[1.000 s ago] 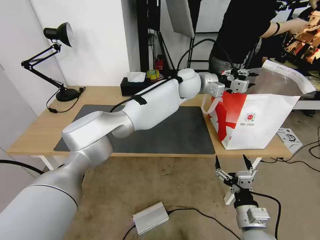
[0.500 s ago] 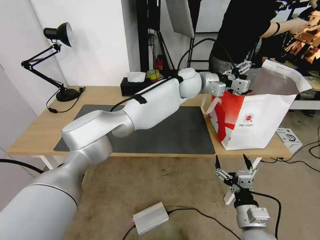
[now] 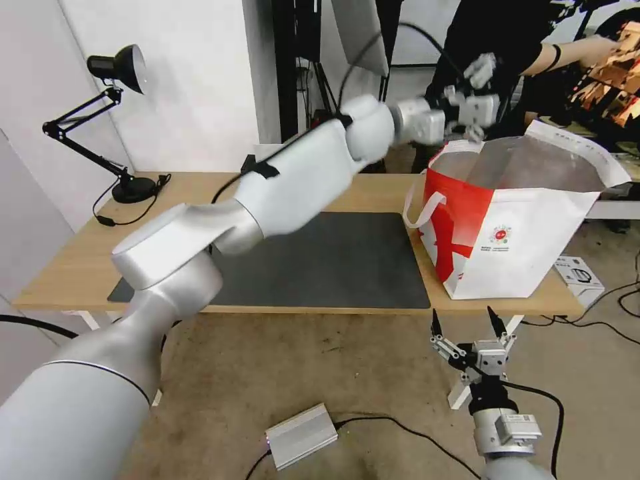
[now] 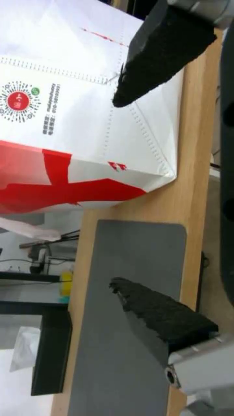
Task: Pick up the trash from the table and place it into the takeout bag.
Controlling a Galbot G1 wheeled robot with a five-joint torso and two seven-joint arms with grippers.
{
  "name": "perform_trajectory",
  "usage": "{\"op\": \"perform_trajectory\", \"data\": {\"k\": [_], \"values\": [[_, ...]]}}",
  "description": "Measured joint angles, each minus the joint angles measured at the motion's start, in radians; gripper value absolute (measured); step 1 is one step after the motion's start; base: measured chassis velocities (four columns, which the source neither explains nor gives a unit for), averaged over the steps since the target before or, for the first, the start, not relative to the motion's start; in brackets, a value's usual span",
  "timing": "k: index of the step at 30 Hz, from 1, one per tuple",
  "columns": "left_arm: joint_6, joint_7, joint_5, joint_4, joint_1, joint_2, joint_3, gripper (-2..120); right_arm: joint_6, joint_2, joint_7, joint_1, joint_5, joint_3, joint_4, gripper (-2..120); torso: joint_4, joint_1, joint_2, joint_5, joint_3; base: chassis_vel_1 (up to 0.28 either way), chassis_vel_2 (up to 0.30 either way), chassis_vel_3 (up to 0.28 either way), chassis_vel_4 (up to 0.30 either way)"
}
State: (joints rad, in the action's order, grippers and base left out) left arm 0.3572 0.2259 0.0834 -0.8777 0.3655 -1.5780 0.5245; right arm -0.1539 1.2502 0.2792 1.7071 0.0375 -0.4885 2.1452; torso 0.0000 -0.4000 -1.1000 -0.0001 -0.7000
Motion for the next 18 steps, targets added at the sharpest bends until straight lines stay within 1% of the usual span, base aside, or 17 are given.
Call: {"op": "perform_trajectory", "data": {"k": [2,5,6,7,9,10,12,14,15,18], "values": [[-0.009,-0.005,-0.016,-0.004,0.004,0.004,-0.008,100,0.0,0.0,0.0,0.0,0.0,-0.003,0.0,100,0.0,0.0,0.0,0.0,0.0,0.0,0.0,0.0,0.0],[-0.063,-0.032,-0.107,-0.034,0.026,0.034,-0.038,100,0.0,-0.005,0.0,0.001,0.003,-0.012,0.005,100,-0.0001,0.0,0.0,0.0,0.0,0.0,0.0,0.0,0.0],[-0.063,-0.032,-0.107,-0.034,0.026,0.034,-0.038,100,0.0,-0.005,0.0,0.001,0.003,-0.012,0.005,100,-0.0001,0.0,0.0,0.0,0.0,0.0,0.0,0.0,0.0],[-0.073,-0.037,-0.126,-0.041,0.033,0.048,-0.048,100,0.0,-0.007,0.0,0.001,0.004,-0.014,0.007,100,-0.0002,0.0,0.0,0.0001,0.0,0.0,0.0,0.0,0.0],[-0.099,-0.044,-0.177,-0.064,0.05,0.1,-0.061,100,0.0,-0.01,0.0,0.001,0.009,-0.02,0.012,100,-0.0002,0.0,0.0,0.0,0.0,0.0,0.0,0.0,0.0],[-0.099,-0.044,-0.177,-0.064,0.05,0.1,-0.061,100,0.0,-0.01,0.0,0.001,0.009,-0.02,0.012,100,-0.0002,0.0,0.0,0.0,0.0,0.0,0.0,0.0,0.0],[-0.132,-0.055,-0.23,-0.101,0.056,0.16,-0.067,100,0.0,-0.011,0.0,0.002,0.014,-0.031,0.019,100,0.0003,0.0,0.0,-0.0004,0.0,0.0,0.0,0.0,0.0],[-0.148,-0.059,-0.255,-0.125,0.057,0.197,-0.073,100,0.0,-0.01,0.0,0.003,0.017,-0.037,0.022,100,0.0001,0.0,0.0,-0.0005,0.0,0.0,0.0,0.0,0.0],[-0.148,-0.059,-0.255,-0.125,0.057,0.197,-0.073,100,0.0,-0.01,0.0,0.003,0.017,-0.037,0.022,100,0.0001,0.0,0.0,-0.0005,0.0,0.0,0.0,0.0,0.0],[-0.191,-0.072,-0.321,-0.202,0.047,0.301,-0.073,100,0.001,-0.011,-0.001,0.004,0.022,-0.041,0.026,100,-0.0001,0.0,0.0,-0.0002,0.0,0.0,0.0,0.0,0.0]]}}
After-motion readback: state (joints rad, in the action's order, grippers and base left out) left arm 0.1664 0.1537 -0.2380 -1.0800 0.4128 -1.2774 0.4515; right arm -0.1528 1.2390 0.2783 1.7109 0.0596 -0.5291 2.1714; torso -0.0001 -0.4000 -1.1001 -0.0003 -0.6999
